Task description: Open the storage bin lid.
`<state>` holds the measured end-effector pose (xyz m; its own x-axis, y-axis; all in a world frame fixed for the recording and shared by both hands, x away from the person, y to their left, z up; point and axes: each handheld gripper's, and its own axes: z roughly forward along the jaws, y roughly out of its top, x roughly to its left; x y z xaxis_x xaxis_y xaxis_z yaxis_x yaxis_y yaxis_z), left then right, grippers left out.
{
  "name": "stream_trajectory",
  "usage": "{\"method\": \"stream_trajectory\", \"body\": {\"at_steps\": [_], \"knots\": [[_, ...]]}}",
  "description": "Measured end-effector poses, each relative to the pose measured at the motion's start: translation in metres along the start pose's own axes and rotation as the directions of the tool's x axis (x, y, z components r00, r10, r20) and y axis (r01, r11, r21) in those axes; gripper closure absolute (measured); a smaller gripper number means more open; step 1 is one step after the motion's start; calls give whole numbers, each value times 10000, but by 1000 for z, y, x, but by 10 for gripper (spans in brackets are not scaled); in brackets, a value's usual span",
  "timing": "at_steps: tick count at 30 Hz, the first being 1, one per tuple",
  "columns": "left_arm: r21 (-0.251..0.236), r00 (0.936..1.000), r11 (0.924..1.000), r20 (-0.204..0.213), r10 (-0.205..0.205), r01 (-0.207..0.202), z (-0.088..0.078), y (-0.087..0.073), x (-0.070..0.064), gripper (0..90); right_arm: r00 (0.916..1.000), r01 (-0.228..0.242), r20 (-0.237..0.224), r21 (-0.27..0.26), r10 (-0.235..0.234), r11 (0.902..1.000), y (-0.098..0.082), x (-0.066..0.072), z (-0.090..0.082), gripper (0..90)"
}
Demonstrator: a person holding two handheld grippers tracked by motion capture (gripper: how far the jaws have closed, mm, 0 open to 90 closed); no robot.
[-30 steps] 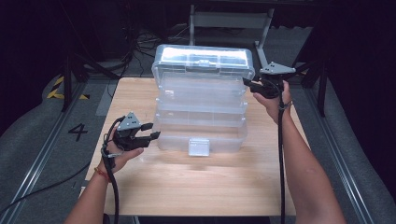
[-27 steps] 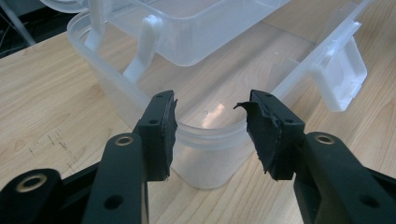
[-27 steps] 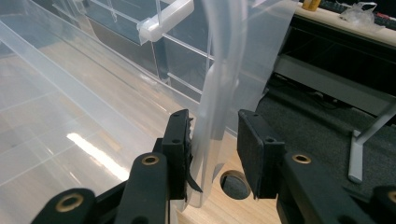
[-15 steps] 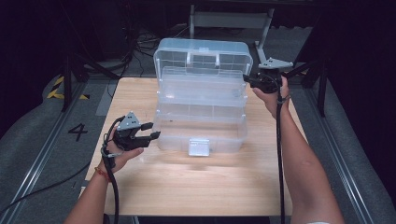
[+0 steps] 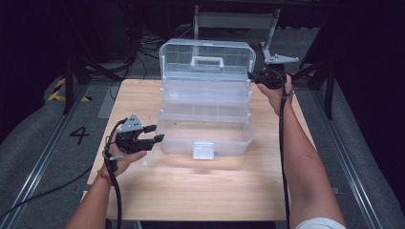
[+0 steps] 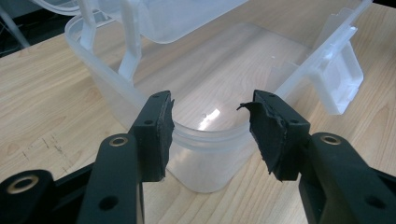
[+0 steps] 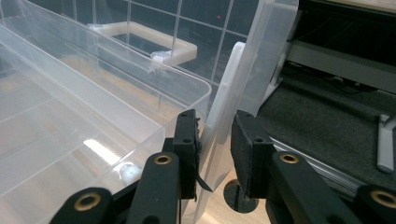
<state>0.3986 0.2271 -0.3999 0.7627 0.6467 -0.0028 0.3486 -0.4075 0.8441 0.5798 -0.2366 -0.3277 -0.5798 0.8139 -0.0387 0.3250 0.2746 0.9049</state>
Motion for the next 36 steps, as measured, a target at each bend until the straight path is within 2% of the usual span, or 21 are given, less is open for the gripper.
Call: {"method": "stream_trajectory", "body": {"at_steps": [9,16,23,36], "knots": [[-38,9999,9999,-46,119,-119,1,1,-1,492,9997,-234,99,314,231,9992,5,-3,9,718],[-65,9999,9999,-17,117,-117,1,1,0,489,9993,-358,68,320,356,9988,4,-6,12,714],[-80,9999,9999,-43,149,-149,1,1,-1,489,9984,-538,171,525,530,9972,7,-8,19,702],[-114,9999,9998,-48,135,-135,1,0,-2,488,9956,-883,352,545,864,9946,6,-11,27,683]]}}
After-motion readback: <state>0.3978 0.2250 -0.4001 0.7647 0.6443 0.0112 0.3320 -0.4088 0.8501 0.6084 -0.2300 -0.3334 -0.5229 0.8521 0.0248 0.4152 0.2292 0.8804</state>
